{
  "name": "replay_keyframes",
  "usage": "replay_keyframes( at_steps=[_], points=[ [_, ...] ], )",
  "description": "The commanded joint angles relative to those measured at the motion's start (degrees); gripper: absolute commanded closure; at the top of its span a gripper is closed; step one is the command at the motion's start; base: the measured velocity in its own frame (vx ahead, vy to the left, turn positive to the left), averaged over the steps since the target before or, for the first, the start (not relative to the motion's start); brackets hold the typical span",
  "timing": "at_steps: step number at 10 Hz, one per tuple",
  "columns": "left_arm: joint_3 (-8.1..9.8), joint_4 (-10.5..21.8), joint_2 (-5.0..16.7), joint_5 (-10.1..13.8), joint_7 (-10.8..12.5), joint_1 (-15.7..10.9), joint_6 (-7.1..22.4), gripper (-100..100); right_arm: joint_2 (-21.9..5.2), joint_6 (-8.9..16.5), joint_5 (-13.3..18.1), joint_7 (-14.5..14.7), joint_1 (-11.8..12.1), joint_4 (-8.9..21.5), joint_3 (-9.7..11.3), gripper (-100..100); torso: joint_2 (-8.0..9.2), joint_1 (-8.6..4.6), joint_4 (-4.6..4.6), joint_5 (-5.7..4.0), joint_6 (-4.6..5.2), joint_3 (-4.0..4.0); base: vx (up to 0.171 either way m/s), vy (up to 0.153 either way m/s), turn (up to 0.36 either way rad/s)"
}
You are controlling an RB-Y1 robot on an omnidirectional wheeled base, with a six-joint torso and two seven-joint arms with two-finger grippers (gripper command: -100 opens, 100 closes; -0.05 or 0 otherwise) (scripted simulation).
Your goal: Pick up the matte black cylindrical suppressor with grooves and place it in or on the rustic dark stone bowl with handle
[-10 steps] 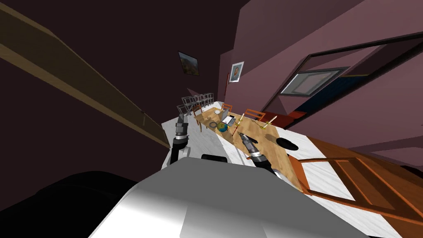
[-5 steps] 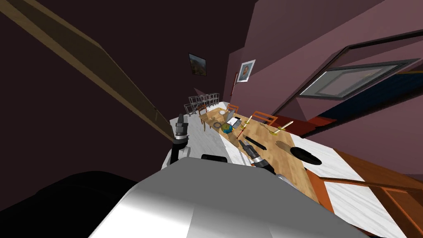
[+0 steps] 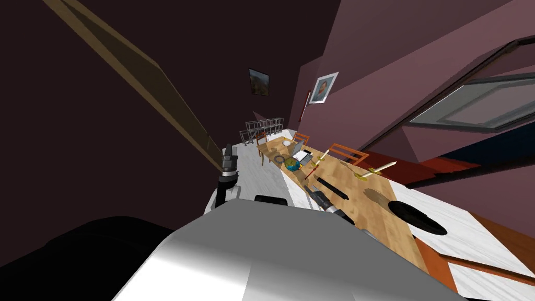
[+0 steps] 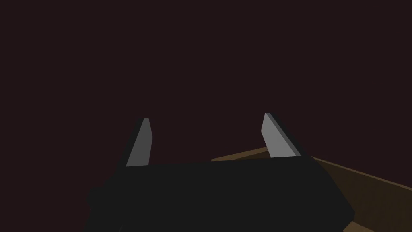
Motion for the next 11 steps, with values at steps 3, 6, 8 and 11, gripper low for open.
replay_keyframes(
  at_steps=[3, 6, 8, 11],
  points=[
    [0.00, 0.00, 0.00, 0.00, 0.00, 0.00, 0.00, 0, -5.06, 1.11, 1.71, 2.12, 0.44, 6.37, 2.39, -100, -0.01, 0.01, 0.00, 0.01, 0.02, -0.01, 0.017, 0.013, 0.229],
    [0.00, 0.00, 0.00, 0.00, 0.00, -0.01, 0.00, 0, -8.00, 1.52, 2.42, 2.90, 0.68, 10.80, 3.50, -100, -0.02, 0.03, 0.00, 0.01, -0.04, -0.01, 0.017, 0.009, 0.163],
    [0.00, 0.00, 0.00, 0.00, 0.00, -0.01, 0.00, 0, -10.36, 1.97, 3.11, 3.58, 0.89, 14.13, 4.65, -100, -0.04, 0.03, 0.00, 0.01, -0.04, -0.02, 0.020, 0.009, 0.196],
    [0.00, 0.00, 0.00, 0.00, 0.00, -0.01, 0.00, 0, -12.61, 2.46, 3.76, 4.14, 1.07, 18.19, 5.83, -100, 0.00, 0.03, 0.01, 0.01, -0.05, 0.00, 0.011, 0.007, 0.123]
  ],
)
